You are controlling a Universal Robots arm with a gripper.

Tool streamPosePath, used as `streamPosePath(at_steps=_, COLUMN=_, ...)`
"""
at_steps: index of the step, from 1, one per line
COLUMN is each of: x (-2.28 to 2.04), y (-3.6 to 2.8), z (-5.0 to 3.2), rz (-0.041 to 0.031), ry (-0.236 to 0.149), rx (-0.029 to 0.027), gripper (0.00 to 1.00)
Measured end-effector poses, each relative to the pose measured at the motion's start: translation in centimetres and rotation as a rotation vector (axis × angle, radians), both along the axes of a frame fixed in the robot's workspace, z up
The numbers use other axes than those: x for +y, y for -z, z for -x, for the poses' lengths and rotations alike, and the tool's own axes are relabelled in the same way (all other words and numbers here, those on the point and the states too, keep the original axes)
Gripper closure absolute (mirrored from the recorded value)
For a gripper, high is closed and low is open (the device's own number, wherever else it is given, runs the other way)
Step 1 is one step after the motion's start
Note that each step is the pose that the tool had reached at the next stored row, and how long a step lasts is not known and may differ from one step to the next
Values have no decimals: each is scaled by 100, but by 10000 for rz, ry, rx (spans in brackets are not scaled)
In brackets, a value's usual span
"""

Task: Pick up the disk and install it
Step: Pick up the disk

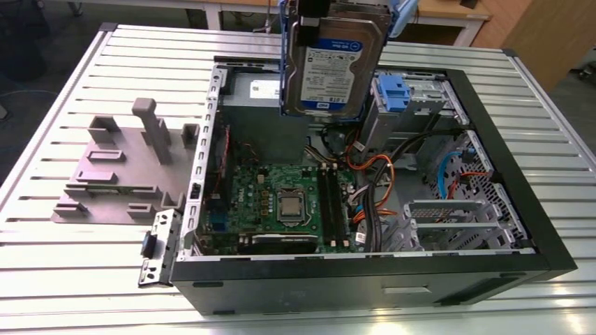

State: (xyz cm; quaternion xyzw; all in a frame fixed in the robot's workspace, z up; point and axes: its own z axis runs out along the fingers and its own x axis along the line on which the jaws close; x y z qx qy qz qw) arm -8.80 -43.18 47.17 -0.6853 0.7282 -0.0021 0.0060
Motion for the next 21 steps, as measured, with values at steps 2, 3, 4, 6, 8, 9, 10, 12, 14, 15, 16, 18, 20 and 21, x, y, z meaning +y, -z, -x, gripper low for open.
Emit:
streamPosePath(at_steps=2, x=-9, y=0, z=-8, rz=0, ry=0, rx=1, gripper=64)
streamPosePath(at_steps=3, x=-13, y=0, z=-15, rz=0, ry=0, rx=1, gripper=64)
streamPosePath(at_steps=4, x=-19, y=0, z=-22, rz=0, ry=-1, rx=3, gripper=64)
streamPosePath(at_steps=6, x=-28, y=3, z=-36, rz=-3, ry=-20, rx=16, gripper=64)
streamPosePath(at_steps=8, x=-37, y=3, z=-49, rz=-1, ry=-36, rx=37, gripper=64)
streamPosePath(at_steps=9, x=-41, y=4, z=-55, rz=0, ry=-35, rx=50, gripper=64)
streamPosePath(at_steps=10, x=-45, y=3, z=-59, rz=0, ry=-35, rx=58, gripper=64)
streamPosePath(at_steps=12, x=-54, y=4, z=-68, rz=0, ry=-35, rx=66, gripper=64)
streamPosePath(at_steps=14, x=-61, y=4, z=-71, rz=0, ry=-36, rx=68, gripper=64)
streamPosePath(at_steps=15, x=-62, y=5, z=-70, rz=-1, ry=-34, rx=67, gripper=64)
streamPosePath(at_steps=16, x=-63, y=6, z=-70, rz=1, ry=-36, rx=68, gripper=64)
streamPosePath(at_steps=18, x=-65, y=8, z=-71, rz=1, ry=-42, rx=68, gripper=64)
streamPosePath(at_steps=20, x=-65, y=9, z=-72, rz=0, ry=-47, rx=67, gripper=64)
streamPosePath(at_steps=21, x=-66, y=9, z=-72, rz=0, ry=-47, rx=67, gripper=64)
